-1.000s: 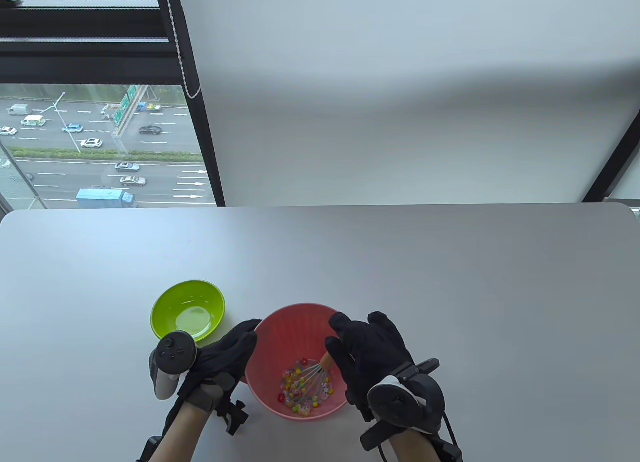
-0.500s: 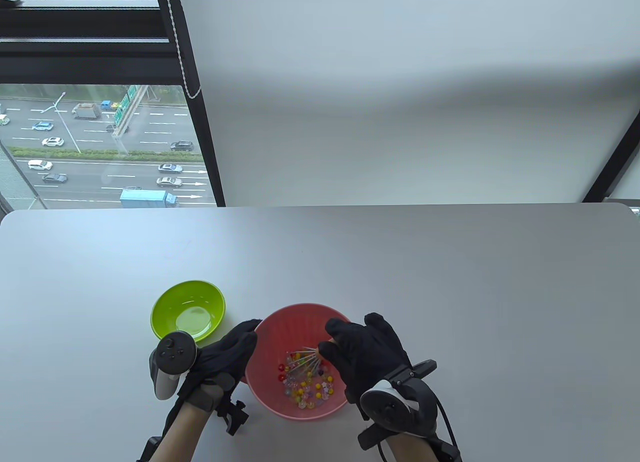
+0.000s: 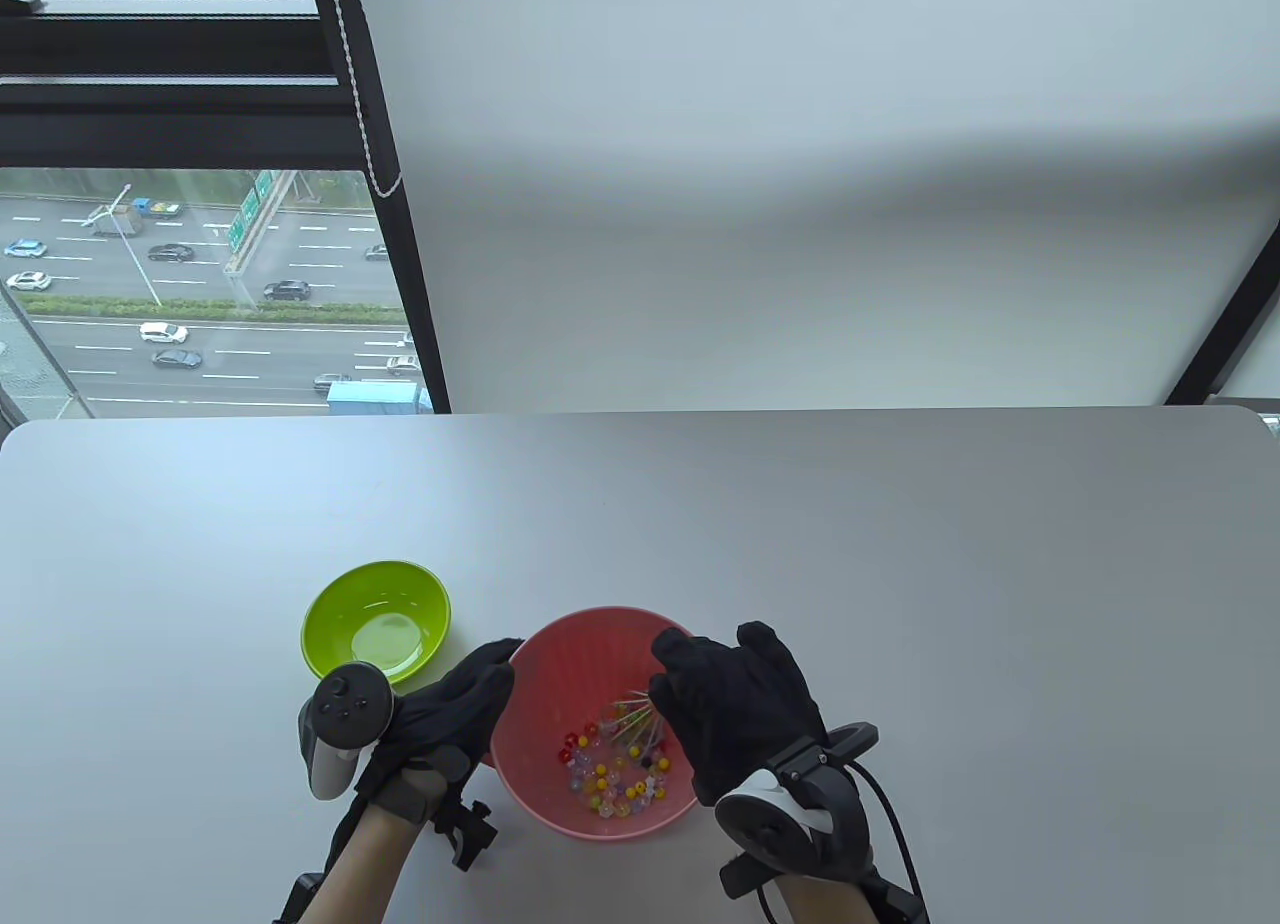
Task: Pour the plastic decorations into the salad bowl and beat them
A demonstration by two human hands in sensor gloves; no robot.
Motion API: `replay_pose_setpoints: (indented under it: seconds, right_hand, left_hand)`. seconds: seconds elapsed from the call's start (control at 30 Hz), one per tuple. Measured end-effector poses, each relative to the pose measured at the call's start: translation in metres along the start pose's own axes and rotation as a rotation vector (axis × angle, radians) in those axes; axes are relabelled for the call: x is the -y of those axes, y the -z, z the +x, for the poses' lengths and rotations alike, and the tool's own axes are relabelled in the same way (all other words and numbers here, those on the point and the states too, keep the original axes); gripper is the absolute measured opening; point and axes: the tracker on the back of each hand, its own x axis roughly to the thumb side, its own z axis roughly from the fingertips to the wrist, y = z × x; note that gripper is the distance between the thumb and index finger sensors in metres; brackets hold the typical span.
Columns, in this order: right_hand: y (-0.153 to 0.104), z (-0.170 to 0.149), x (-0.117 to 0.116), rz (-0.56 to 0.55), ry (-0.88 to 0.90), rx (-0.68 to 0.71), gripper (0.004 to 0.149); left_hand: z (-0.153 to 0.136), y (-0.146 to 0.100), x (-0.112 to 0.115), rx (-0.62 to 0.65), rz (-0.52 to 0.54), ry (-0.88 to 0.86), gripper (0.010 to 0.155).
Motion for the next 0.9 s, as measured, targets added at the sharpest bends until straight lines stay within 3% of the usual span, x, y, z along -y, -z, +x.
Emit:
replay_pose_setpoints:
  seconds: [0.27, 0.9]
  right_hand:
    - [0.0007, -0.0028, 0.0036, 0.0, 0.003, -0.013, 0.045]
    - [0.0037, -0.0038, -0.0057, 0.095, 0.273, -0.055, 0.055]
  left_hand:
    - [0.0, 0.0, 0.0, 0.0, 0.0, 0.0, 0.068]
    - [0.0, -0.0001, 0.0001, 0.0, 0.0, -0.002, 0.068]
